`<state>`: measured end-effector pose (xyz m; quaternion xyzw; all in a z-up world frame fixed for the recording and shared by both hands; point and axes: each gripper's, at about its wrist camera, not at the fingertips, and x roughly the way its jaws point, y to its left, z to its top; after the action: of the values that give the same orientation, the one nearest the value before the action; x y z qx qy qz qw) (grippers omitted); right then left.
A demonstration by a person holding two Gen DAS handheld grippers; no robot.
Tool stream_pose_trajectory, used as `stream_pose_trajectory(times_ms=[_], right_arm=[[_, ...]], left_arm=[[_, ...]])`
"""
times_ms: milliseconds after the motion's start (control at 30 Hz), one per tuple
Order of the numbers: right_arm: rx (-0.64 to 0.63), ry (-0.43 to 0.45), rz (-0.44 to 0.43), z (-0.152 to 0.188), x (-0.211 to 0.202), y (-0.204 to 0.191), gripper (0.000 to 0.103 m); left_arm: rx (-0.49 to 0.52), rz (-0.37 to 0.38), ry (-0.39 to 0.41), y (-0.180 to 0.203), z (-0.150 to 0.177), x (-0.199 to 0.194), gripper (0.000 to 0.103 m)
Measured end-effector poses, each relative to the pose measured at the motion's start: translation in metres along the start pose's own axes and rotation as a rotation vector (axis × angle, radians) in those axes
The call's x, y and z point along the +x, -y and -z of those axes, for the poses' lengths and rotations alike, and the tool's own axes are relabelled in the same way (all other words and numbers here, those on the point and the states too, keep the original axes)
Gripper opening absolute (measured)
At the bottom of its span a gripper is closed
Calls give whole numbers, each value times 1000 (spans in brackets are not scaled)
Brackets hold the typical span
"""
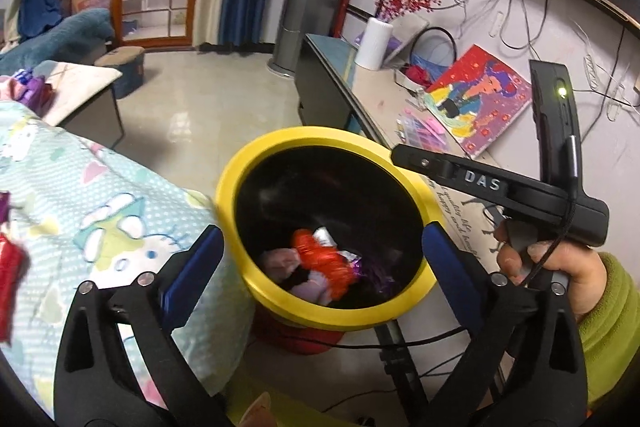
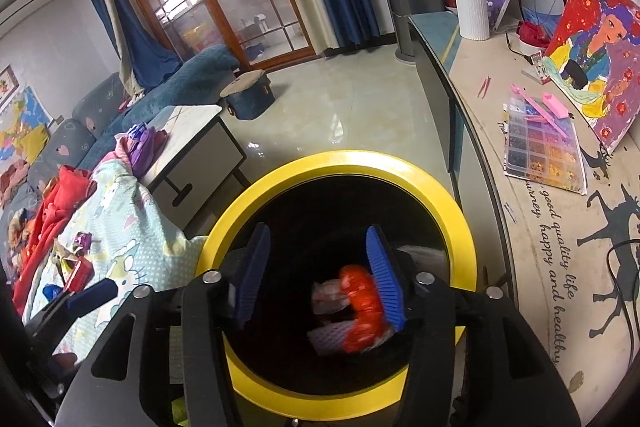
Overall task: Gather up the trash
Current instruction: 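Open both tools to drop the red bag and purple wrapper into the bin, then move both tools back to the remaining trash on the bed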
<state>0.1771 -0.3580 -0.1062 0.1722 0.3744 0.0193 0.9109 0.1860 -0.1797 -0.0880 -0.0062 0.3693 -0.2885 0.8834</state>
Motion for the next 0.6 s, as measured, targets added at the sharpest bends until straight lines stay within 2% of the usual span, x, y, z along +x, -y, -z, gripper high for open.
stream_pose_trajectory(times_ms=[200,600], right_arm=[[-19,25,-28,-2,-10,-16,58],[-110,89,-82,0,-34,-69,71]], left_arm=[[-21,-83,39,-13,-2,-21,92],[-75,-203,151,-39,-8,-68,92]])
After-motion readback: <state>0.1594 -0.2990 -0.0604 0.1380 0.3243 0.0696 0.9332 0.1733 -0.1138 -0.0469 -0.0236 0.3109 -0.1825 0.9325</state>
